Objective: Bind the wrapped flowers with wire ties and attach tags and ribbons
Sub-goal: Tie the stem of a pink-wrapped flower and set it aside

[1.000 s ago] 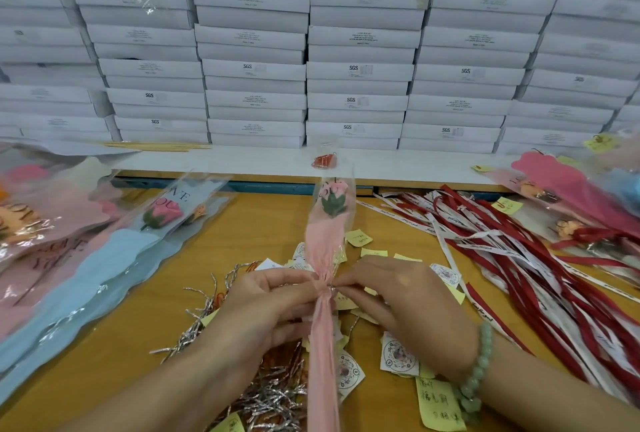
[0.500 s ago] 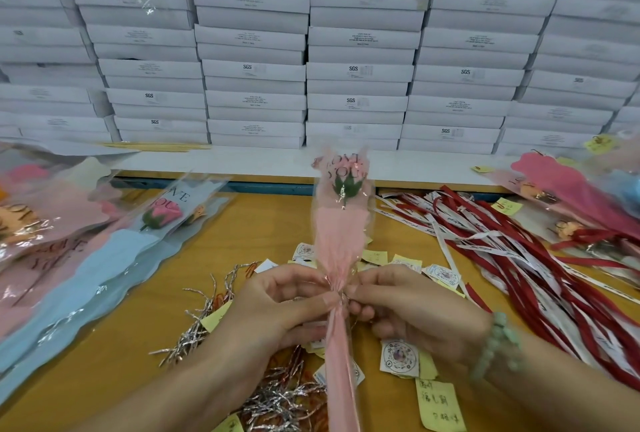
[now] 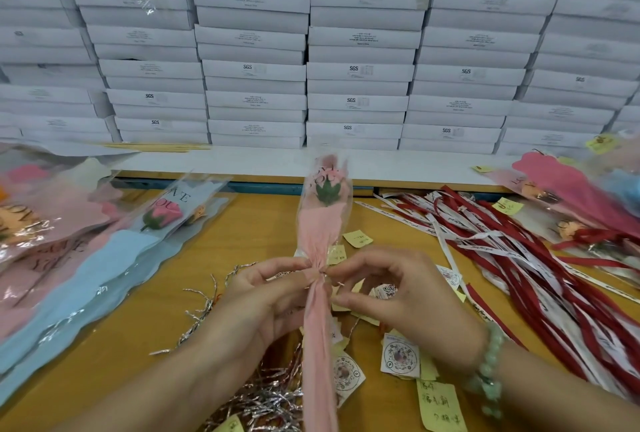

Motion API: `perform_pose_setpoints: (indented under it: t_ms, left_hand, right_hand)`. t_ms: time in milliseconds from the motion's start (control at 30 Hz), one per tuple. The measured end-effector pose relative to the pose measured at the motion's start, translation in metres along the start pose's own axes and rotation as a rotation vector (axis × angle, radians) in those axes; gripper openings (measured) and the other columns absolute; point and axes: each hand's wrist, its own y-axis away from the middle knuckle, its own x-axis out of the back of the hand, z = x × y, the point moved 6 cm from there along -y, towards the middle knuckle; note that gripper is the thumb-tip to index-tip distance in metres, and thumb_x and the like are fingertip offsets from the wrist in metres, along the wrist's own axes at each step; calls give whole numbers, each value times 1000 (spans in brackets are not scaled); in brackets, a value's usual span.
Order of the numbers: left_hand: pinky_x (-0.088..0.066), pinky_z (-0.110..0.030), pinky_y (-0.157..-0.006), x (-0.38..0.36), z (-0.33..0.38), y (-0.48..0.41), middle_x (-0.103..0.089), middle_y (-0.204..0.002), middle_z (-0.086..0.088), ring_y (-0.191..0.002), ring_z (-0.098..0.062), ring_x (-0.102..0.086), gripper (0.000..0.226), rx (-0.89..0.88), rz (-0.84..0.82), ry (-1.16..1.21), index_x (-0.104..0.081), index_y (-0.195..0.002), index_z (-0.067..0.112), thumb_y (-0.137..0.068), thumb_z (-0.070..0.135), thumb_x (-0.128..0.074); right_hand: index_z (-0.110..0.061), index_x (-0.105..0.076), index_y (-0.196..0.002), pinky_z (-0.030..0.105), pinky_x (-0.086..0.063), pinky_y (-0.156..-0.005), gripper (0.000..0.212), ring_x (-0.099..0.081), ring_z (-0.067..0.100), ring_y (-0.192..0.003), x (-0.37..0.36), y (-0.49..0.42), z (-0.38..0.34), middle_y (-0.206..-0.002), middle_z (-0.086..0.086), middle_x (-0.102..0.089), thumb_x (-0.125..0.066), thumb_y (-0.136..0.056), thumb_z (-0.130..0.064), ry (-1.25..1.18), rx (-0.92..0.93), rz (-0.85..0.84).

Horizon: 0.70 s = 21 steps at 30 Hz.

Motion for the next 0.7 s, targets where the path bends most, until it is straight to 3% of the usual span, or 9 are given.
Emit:
perform_pose_setpoints:
  t_ms: [167,367,500,567,700]
  left_hand:
    - [-58,-26,-55,1,-4,-1,-72,-97,-26,-79,-29,-75,47,51,-22,12,-70,-100,0,-56,11,-83]
    - [-57,-26,-52,-1,-8,0,-73,-96,-26,-77,-26,-75,43,76,-25,1,-71,-96,2,-55,12,-82]
    - [-57,-26,-53,-2,-9,-1,-72,-94,-28,-74,-26,-74,47,93,-40,4,-70,-98,-1,-54,11,-82]
    - [-58,-26,-53,-2,-9,-1,-72,-93,-29,-72,-26,-74,44,97,-44,3,-71,-95,-1,-53,10,-82]
    - [-59,-27,-55,-3,-8,0,-71,-96,-29,-74,-26,-74,36,90,-59,-6,-75,-89,3,-55,11,-82]
  right_hand:
    - [-17,-77,-96,15,-53,-74,17,-67,1,-79,2,-2,-3,-87,-15,-71,-77,-79,-12,176,103,25]
    - [-15,-76,-98,30,-55,-73,16,-66,6,-85,1,2,-12,-92,-7,-72,-66,-90,-26,503,295,-5]
    - [-13,-75,-90,32,-56,-61,28,-67,13,-73,-3,5,-22,-86,-4,-71,-53,-95,-31,639,432,-7]
    - [-14,-74,-90,33,-55,-61,29,-66,14,-72,-5,5,-21,-86,-3,-70,-51,-96,-31,666,426,-33]
    - [-17,-70,-90,31,-51,-66,18,-60,6,-76,-4,3,-11,-84,-10,-65,-58,-96,-28,496,229,-25]
